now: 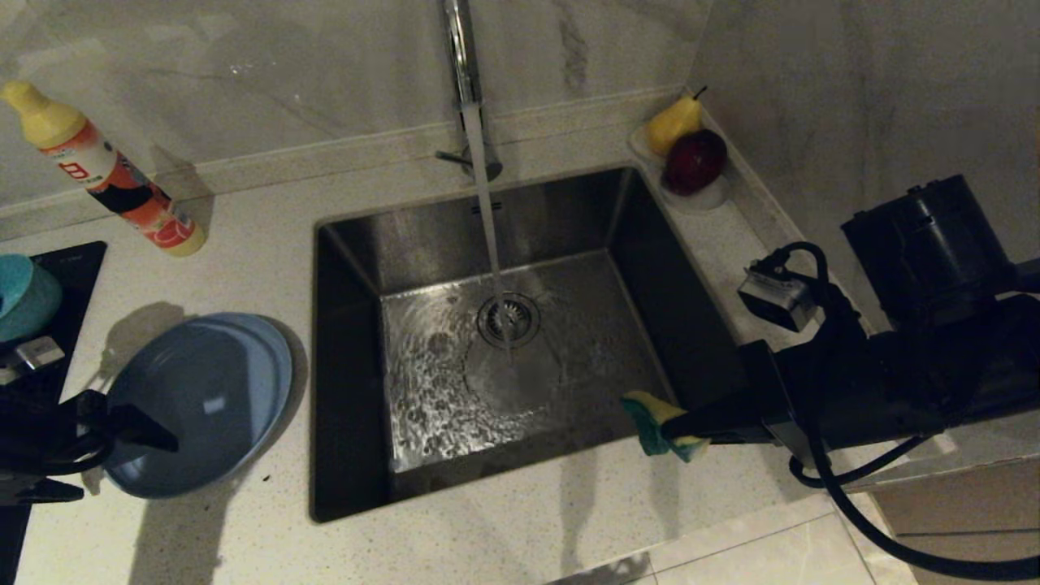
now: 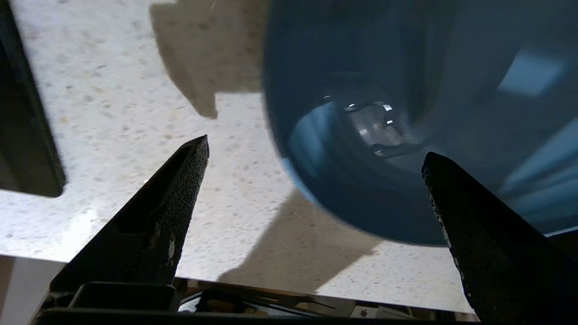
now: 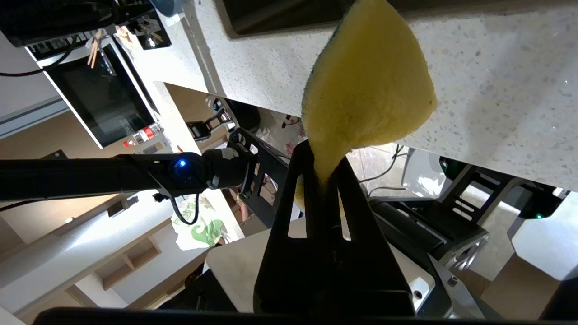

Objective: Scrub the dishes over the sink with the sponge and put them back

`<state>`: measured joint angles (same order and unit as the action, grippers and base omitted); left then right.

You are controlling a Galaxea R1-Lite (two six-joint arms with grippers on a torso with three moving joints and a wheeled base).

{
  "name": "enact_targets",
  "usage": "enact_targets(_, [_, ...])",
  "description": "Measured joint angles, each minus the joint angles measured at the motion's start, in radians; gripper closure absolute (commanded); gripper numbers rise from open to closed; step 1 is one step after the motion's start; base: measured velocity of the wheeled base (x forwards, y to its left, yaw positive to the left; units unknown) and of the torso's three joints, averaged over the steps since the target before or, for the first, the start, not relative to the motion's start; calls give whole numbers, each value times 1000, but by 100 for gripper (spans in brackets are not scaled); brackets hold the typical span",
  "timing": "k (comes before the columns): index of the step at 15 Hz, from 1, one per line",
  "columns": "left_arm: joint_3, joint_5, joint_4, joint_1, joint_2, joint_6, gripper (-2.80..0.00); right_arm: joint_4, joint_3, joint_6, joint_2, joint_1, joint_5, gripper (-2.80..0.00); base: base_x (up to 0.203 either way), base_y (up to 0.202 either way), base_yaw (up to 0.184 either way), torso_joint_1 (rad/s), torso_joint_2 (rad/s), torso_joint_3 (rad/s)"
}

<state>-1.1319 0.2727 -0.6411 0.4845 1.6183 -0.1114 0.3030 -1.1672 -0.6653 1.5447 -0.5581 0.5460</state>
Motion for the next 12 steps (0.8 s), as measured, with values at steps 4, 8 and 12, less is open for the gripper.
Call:
enact_targets(4, [14,-1,34,-5,5,-3,-280,-1,9,0,-1,0,1,0,0,0,0,0,0,0])
enact_targets(8, [24,-2,49,-4,6,-2,-280,-1,8,1,-1,0,1,0,0,0,0,0,0,0])
enact_targets(12, [26,-3,49,-5,8,-3,-280,-1,9,0,-1,0,1,0,0,0,0,0,0,0])
